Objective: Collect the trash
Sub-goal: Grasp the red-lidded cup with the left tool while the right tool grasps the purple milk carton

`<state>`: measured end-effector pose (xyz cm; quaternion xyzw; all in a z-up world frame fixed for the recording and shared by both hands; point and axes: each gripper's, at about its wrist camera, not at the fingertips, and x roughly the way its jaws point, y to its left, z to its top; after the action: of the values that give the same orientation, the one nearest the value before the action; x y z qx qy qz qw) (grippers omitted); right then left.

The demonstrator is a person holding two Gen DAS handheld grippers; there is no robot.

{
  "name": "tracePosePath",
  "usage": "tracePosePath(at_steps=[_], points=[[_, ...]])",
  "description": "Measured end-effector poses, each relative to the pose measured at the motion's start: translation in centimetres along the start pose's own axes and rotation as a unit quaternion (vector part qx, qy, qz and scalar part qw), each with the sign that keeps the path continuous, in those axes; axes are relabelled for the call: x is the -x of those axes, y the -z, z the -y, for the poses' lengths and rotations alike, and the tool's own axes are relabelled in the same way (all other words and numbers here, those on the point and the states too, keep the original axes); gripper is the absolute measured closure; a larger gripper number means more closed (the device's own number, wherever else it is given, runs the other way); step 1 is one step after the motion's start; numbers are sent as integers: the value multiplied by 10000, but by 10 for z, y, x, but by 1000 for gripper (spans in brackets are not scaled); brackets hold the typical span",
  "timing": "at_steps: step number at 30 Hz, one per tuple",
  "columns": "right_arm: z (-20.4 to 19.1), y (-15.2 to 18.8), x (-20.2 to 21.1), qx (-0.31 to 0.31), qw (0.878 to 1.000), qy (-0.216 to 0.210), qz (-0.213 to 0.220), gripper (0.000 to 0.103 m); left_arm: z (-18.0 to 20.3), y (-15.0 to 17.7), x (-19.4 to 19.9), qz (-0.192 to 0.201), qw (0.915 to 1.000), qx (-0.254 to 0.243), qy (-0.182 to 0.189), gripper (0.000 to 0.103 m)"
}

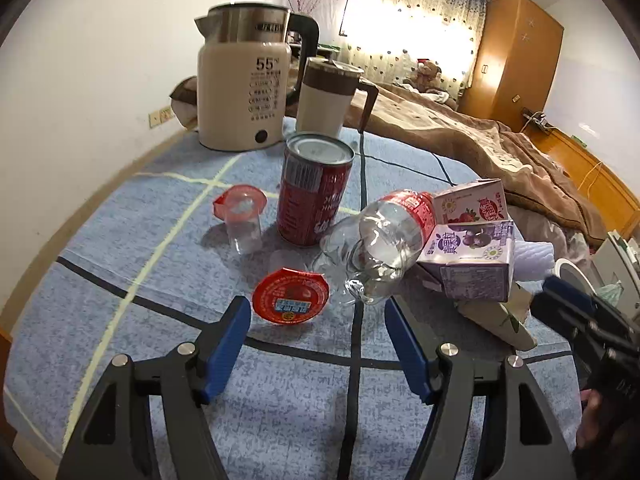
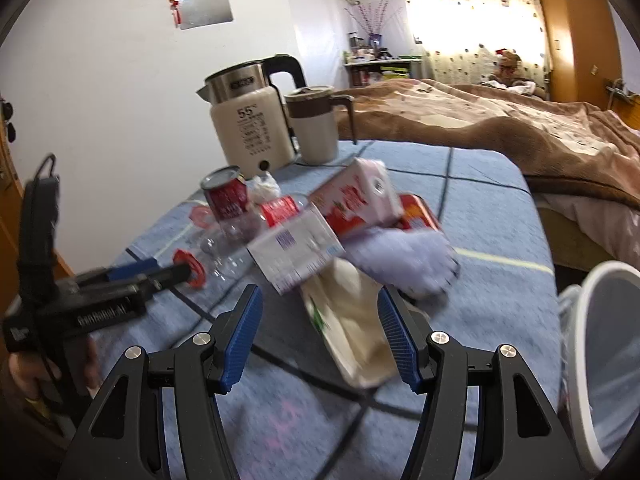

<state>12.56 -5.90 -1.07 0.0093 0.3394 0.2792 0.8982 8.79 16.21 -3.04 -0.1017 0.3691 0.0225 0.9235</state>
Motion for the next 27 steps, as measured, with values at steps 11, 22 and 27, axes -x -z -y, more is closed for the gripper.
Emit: tracePosePath(at_steps=[11,22,27], points=[[-13,-23,-31,600,9979,-81,-232,35,-11,-2,-18,-229,9997,61,62,31],[-22,-23,-53,855,9953,85,-453,35,-18,-4,-35,-408,9991,54,44,31],[-15,-20,-55,601,9968,6,-531,37,-20,-6,-35,-350,9992,155,101,31]])
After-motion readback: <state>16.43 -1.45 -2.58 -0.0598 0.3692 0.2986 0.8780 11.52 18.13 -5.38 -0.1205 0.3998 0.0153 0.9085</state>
